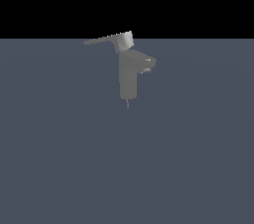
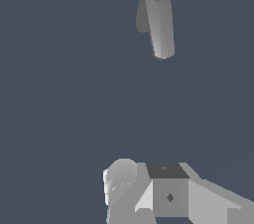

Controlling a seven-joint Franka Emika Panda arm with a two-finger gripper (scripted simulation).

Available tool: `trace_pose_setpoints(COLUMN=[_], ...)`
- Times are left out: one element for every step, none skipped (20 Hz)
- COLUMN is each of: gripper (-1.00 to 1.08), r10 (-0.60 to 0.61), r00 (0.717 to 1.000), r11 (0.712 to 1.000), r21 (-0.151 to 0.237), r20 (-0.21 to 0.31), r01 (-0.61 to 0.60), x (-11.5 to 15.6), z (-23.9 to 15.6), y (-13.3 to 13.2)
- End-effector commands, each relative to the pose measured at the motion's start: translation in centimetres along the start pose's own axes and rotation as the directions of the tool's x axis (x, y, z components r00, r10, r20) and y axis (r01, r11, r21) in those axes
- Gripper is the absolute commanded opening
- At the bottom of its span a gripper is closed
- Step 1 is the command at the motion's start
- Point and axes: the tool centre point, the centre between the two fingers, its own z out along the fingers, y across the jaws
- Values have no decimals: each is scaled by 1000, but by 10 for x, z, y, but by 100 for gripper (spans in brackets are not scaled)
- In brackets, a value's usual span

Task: Turn on the faucet by rotating a designated handle.

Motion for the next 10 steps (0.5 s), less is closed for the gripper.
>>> trace_pose_setpoints(gripper=[-100,-100,-100,-100,-100,-100,-100,-100,-100,-100], r10=[-11,-9,-8,-8,-6,-4,-1,4,9,16], r00=[1000,1000,1000,1000,1000,1000,1000,1000,1000,1000], r11=[1000,1000,1000,1000,1000,1000,1000,1000,1000,1000], r21=[-6,-5,-4,-4,-4,-3,-1,1,3,6], r20=[0,0,0,0,0,1,1,2,3,4], r01=[11,9,8,8,6,4,1,-4,-9,-16], x=[-1,0,0,0,0,1,2,3,5,7], z=[-1,0,0,0,0,-1,-1,-1,-1,-2], y=[-2,-2,-1,-1,-1,-2,-2,-2,-2,-2])
